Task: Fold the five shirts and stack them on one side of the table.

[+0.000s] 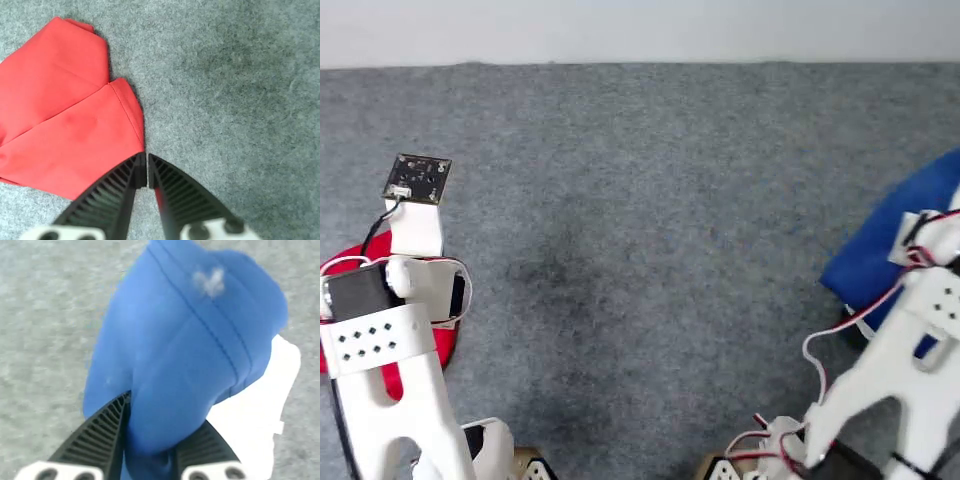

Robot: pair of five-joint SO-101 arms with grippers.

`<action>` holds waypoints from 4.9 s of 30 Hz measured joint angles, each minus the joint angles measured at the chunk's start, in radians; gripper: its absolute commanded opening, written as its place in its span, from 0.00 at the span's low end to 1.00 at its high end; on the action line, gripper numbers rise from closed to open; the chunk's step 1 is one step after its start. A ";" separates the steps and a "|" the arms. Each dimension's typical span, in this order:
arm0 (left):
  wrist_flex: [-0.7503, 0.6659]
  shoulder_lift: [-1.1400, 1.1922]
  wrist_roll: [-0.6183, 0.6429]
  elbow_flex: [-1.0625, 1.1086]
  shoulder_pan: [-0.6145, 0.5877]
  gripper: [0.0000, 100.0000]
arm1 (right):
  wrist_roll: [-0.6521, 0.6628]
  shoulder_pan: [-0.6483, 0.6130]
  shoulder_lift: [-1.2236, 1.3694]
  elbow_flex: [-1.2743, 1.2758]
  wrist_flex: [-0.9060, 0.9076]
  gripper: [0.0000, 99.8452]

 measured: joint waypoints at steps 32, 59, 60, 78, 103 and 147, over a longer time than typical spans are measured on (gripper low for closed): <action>0.000 0.000 0.000 0.000 0.000 0.01 | 0.235 0.118 0.124 0.072 -0.157 0.01; -0.026 0.437 -0.404 0.008 -0.396 0.14 | 0.236 0.009 -0.086 0.287 0.107 0.01; -0.038 0.476 -0.419 0.008 -0.397 0.14 | 0.236 0.009 -0.086 0.287 0.117 0.01; -0.319 0.927 -0.404 0.002 -0.364 0.07 | 0.242 0.009 -0.284 0.287 0.201 0.01; -0.071 0.410 -0.104 -0.393 0.292 0.01 | 0.242 0.009 -0.305 0.287 0.201 0.01; 0.072 0.640 -0.101 -0.674 0.222 0.25 | 0.242 0.009 -0.305 0.290 0.201 0.01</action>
